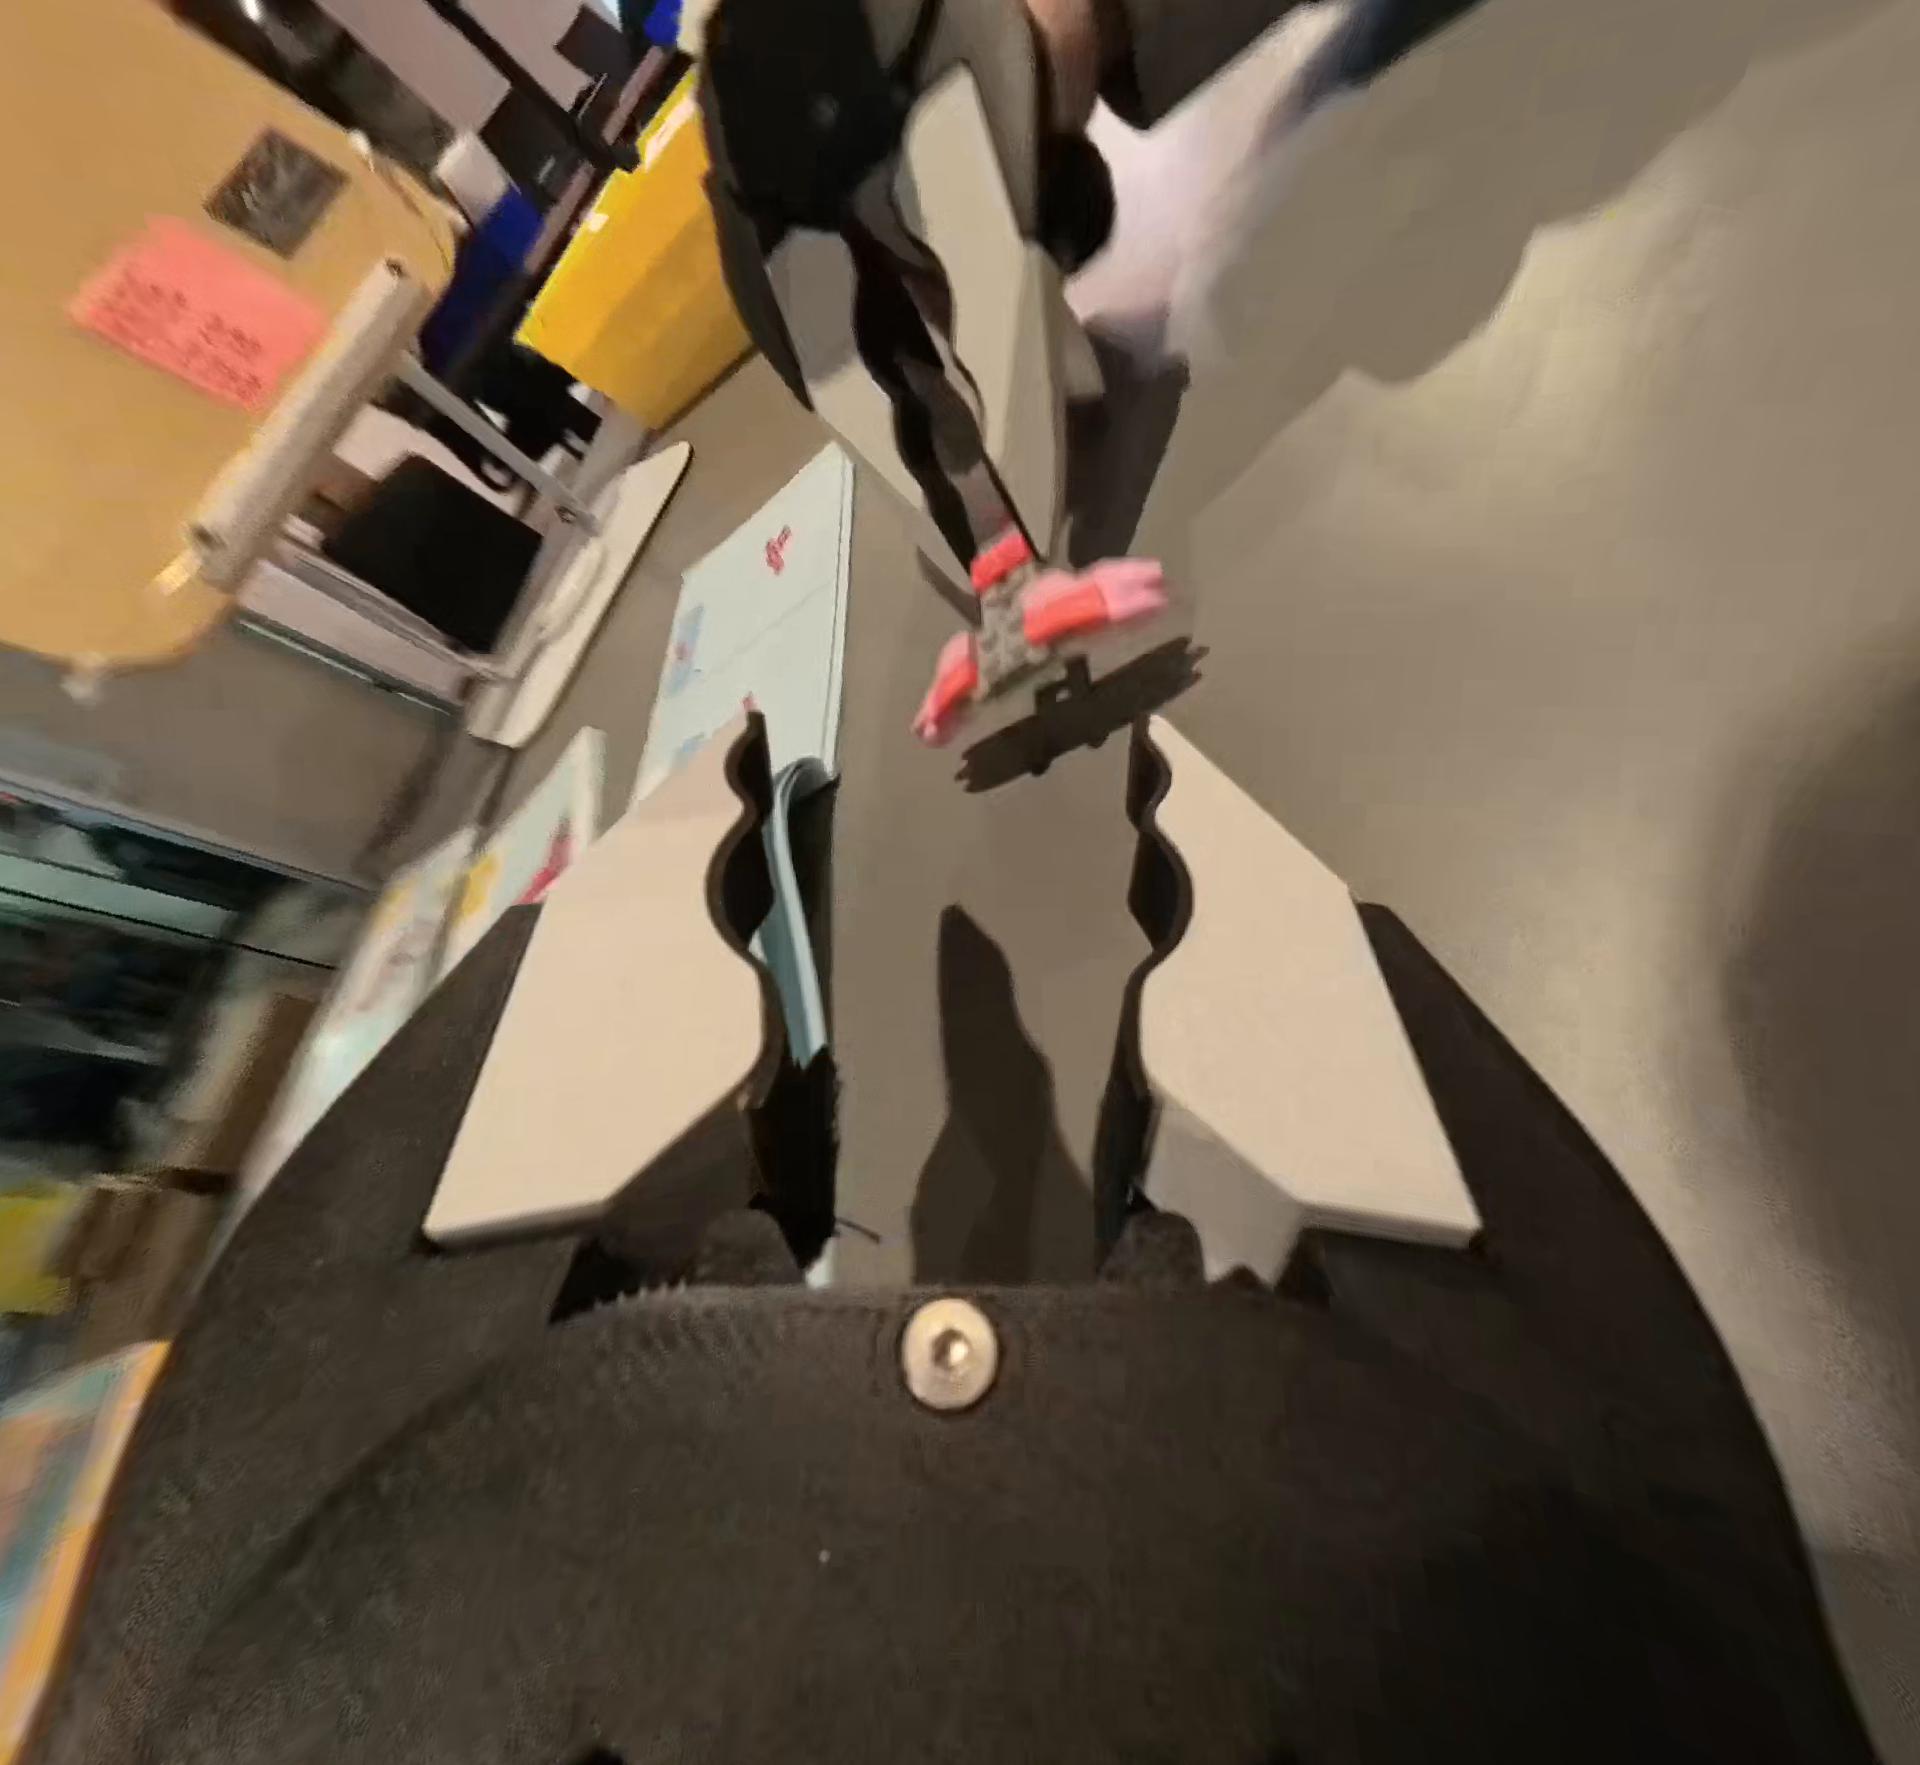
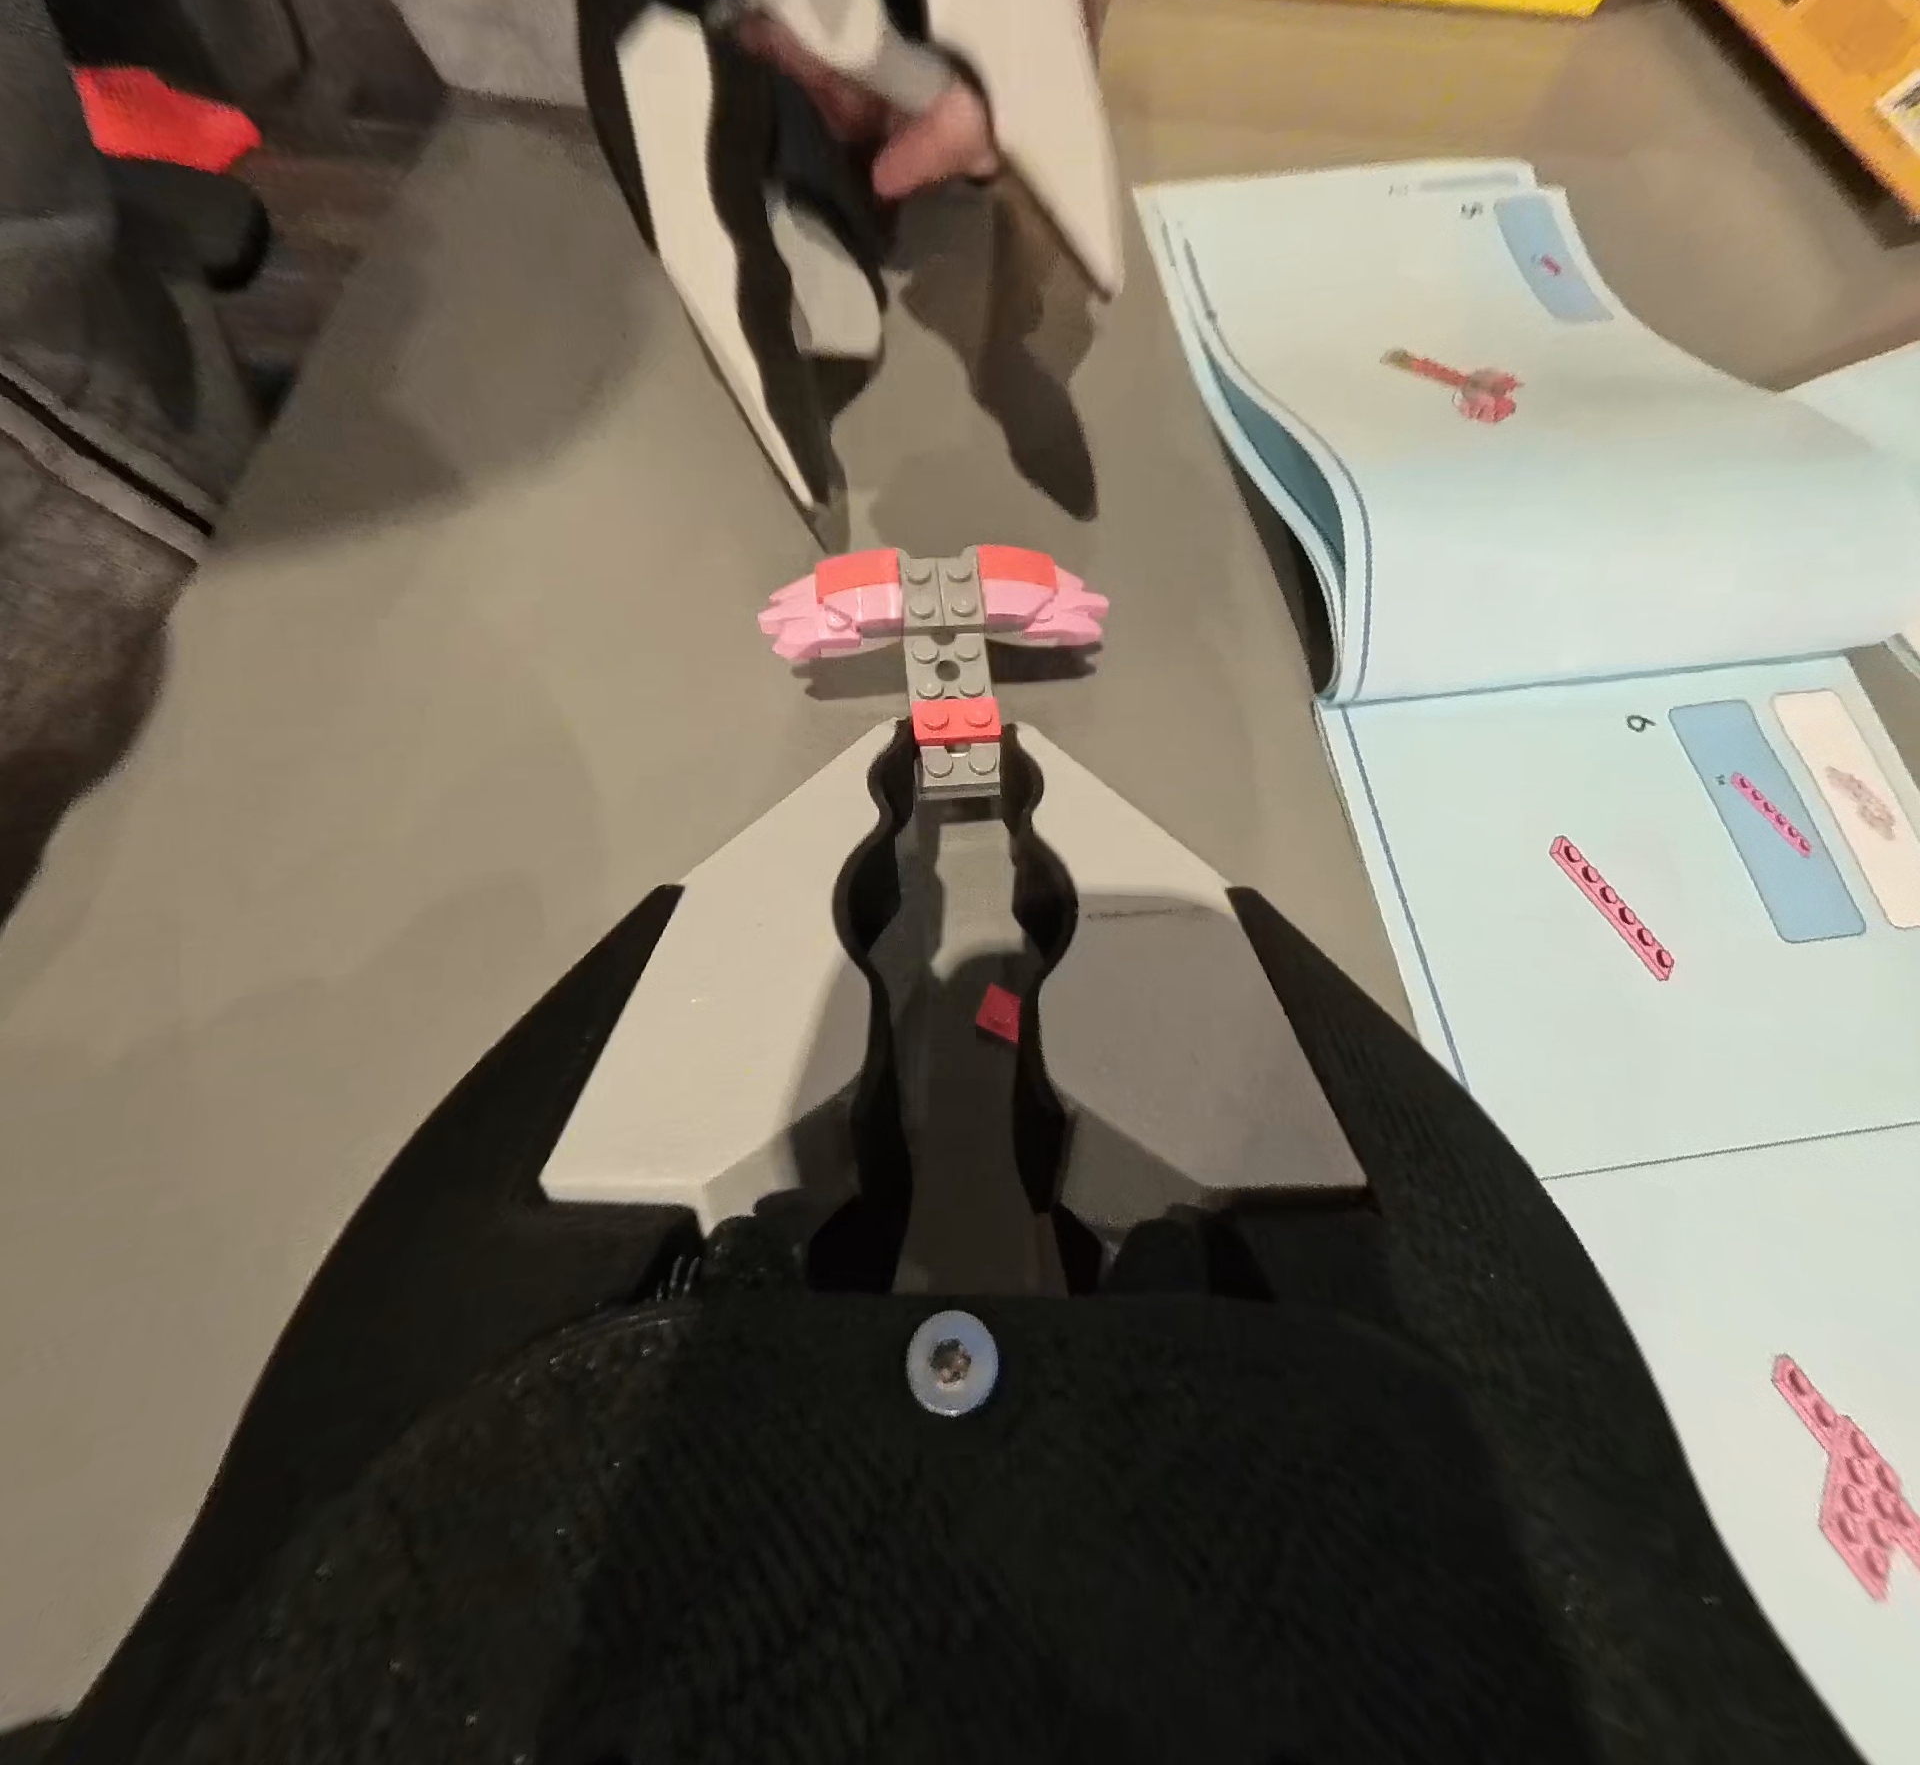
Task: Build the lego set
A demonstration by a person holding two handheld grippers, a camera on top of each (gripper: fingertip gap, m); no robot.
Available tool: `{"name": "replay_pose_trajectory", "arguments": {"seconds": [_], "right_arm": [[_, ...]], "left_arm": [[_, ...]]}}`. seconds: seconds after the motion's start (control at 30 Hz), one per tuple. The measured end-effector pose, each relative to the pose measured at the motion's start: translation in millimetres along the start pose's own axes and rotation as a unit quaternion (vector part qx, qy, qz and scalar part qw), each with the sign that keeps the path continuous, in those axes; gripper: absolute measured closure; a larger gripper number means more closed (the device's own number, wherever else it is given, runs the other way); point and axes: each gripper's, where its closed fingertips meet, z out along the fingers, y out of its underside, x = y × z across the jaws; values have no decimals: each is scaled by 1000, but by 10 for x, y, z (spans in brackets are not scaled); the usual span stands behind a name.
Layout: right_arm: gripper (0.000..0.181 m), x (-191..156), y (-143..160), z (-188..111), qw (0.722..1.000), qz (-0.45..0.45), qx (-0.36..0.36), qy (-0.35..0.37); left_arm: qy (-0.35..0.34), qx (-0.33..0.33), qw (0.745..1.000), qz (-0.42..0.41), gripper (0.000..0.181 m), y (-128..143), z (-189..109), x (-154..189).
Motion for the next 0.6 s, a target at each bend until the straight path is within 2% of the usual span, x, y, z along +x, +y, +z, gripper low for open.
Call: {"name": "replay_pose_trajectory", "arguments": {"seconds": [0.1,0.2,0.33,0.43,0.6], "right_arm": [[167,-20,-108,-74,999,5,31,1],[167,-43,-140,-96,999,7,39,2],[167,-74,-119,-77,1000,-3,28,5],[167,-120,-179,-57,999,-11,41,-4],[167,-199,-168,-12,999,-23,36,-18]], "left_arm": [[-37,-25,989,144,119,55,91,45],[-90,-43,965,244,138,51,185,20],[-120,-5,952,281,141,-119,121,33],[-110,6,946,306,142,-163,113,125],[-103,2,931,349,160,-201,131,265]]}}
